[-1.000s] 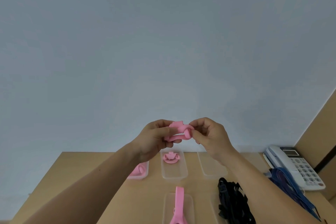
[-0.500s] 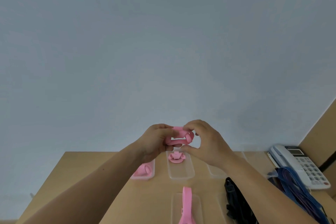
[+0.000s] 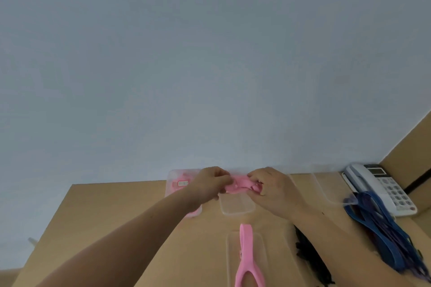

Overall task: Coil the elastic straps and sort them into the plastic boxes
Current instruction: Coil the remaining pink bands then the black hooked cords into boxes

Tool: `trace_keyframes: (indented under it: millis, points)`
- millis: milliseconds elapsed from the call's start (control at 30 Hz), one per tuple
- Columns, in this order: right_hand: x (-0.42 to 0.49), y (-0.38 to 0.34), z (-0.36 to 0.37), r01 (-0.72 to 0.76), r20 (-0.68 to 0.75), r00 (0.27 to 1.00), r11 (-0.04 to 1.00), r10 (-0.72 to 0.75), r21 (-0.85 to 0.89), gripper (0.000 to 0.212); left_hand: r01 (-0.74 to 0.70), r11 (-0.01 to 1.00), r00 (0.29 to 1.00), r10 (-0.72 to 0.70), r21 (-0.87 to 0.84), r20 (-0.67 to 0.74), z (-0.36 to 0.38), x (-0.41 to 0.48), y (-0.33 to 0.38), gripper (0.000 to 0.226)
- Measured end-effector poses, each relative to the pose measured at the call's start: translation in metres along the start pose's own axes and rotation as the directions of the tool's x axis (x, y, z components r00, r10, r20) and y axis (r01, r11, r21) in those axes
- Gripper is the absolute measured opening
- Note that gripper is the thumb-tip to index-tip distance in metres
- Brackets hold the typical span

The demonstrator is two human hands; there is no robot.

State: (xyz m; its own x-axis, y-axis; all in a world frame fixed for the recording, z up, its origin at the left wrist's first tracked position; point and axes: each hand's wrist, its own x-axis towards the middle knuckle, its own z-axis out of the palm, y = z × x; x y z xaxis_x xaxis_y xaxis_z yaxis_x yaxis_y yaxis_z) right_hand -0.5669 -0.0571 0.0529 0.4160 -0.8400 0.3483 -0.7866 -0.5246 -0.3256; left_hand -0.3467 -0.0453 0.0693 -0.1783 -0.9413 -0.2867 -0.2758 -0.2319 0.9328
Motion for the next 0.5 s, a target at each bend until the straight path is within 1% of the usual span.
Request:
trace_keyframes:
  millis: [67, 167, 267, 300, 400, 433, 500]
  points:
    - [0.001, 0.014, 0.009, 0.015, 0.023, 1.000, 1.000, -0.015, -0.004, 0.014, 0.028, 0.997, 0.999, -0.026, 0.070, -0.024, 0.004, 0.013, -0.015, 0.011]
    - [0.011, 0.031, 0.025, 0.060, 0.037, 0.998, 0.998, -0.059, -0.019, 0.020, 0.077, 0.983, 0.995, -0.065, 0.164, -0.082, 0.011, 0.037, -0.037, 0.003]
    - [0.026, 0.048, 0.046, 0.141, 0.076, 0.987, 0.990, -0.139, -0.013, 0.031, 0.133, 0.947, 0.979, -0.079, 0.292, -0.189, 0.020, 0.064, -0.058, 0.017]
    - [0.032, 0.053, 0.054, 0.172, 0.091, 0.981, 0.985, -0.171, -0.002, 0.033, 0.143, 0.928, 0.977, -0.078, 0.344, -0.196, 0.021, 0.071, -0.063, 0.021]
    - [0.048, 0.070, 0.081, 0.230, 0.164, 0.959, 0.972, -0.233, 0.036, 0.032, 0.213, 0.873, 0.968, -0.129, 0.439, -0.215, 0.027, 0.092, -0.077, 0.047]
    - [0.052, 0.075, 0.089, 0.245, 0.193, 0.950, 0.969, -0.247, 0.032, 0.030, 0.236, 0.859, 0.964, -0.149, 0.454, -0.218, 0.029, 0.097, -0.081, 0.051]
    - [0.058, 0.083, 0.105, 0.260, 0.238, 0.937, 0.966, -0.256, 0.018, 0.028, 0.260, 0.844, 0.960, -0.172, 0.469, -0.222, 0.035, 0.105, -0.088, 0.050]
